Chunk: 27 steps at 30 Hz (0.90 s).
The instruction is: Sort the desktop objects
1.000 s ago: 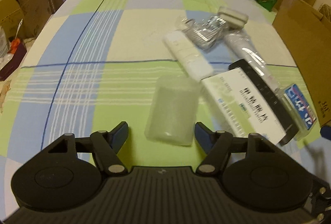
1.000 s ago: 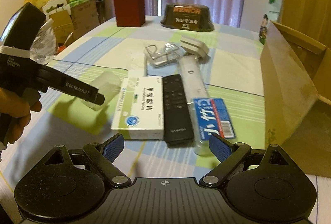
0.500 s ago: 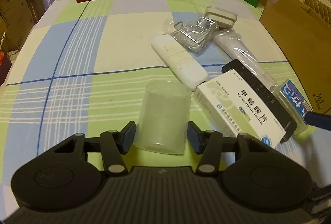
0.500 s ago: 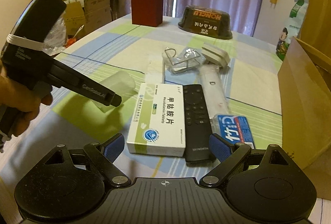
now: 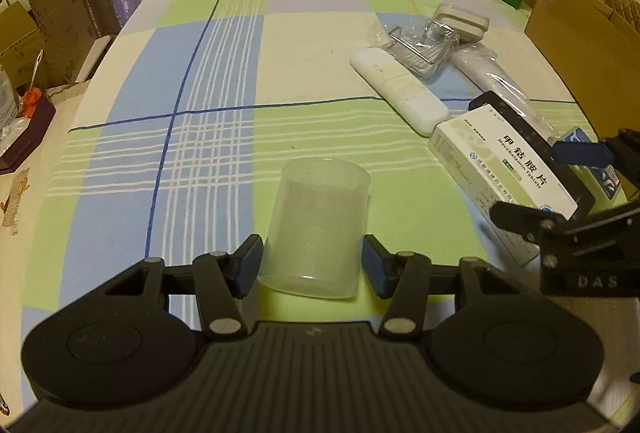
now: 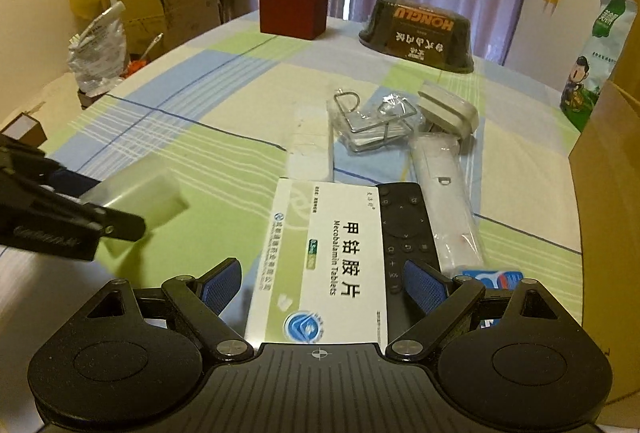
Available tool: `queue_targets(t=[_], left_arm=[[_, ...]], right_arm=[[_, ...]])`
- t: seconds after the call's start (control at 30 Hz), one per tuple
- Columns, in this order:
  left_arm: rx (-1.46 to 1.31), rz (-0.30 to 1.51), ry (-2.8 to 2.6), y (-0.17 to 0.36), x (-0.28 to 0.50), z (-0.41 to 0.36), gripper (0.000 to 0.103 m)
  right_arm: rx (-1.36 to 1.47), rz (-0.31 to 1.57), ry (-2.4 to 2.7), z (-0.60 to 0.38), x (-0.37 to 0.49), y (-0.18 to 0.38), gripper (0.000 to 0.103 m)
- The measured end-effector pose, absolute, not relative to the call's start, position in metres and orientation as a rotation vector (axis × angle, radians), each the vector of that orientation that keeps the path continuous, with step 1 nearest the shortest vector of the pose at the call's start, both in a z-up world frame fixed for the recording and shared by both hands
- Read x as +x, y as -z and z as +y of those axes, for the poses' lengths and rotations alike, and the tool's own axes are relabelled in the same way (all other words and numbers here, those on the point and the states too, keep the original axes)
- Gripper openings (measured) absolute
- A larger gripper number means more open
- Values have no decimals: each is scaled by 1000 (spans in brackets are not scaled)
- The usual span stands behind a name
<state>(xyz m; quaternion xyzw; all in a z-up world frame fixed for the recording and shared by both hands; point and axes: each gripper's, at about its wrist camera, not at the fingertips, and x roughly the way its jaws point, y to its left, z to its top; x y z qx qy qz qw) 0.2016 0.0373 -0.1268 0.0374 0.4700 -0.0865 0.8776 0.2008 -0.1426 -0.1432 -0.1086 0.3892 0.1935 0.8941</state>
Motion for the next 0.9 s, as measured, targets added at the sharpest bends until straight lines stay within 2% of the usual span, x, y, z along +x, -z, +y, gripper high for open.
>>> queue_targets(t=[0.07, 0.1, 0.17, 0.5, 0.63, 0.73, 0.9], left_arm=[[76, 978, 175, 128, 201, 38, 49], [74, 979, 174, 129, 201, 38, 51], [72, 976, 173, 130, 200, 38, 59], [84, 968, 187, 132, 203, 38, 59], [82, 965, 192, 133, 203, 38, 57], [92, 960, 188, 132, 203, 38, 49], [100, 968, 192, 130, 200, 36, 48]], right_arm=[[-230, 816, -403, -141, 202, 146, 86], [-233, 821, -404, -140, 203, 147, 75], [-231, 824, -400, -139, 203, 149, 75], [-226, 836, -381, -135, 202, 152, 71], [-220, 840, -377, -135, 200, 151, 70], [-213, 844, -380, -135, 196, 150, 70], [-195, 842, -377, -139, 187, 143, 70]])
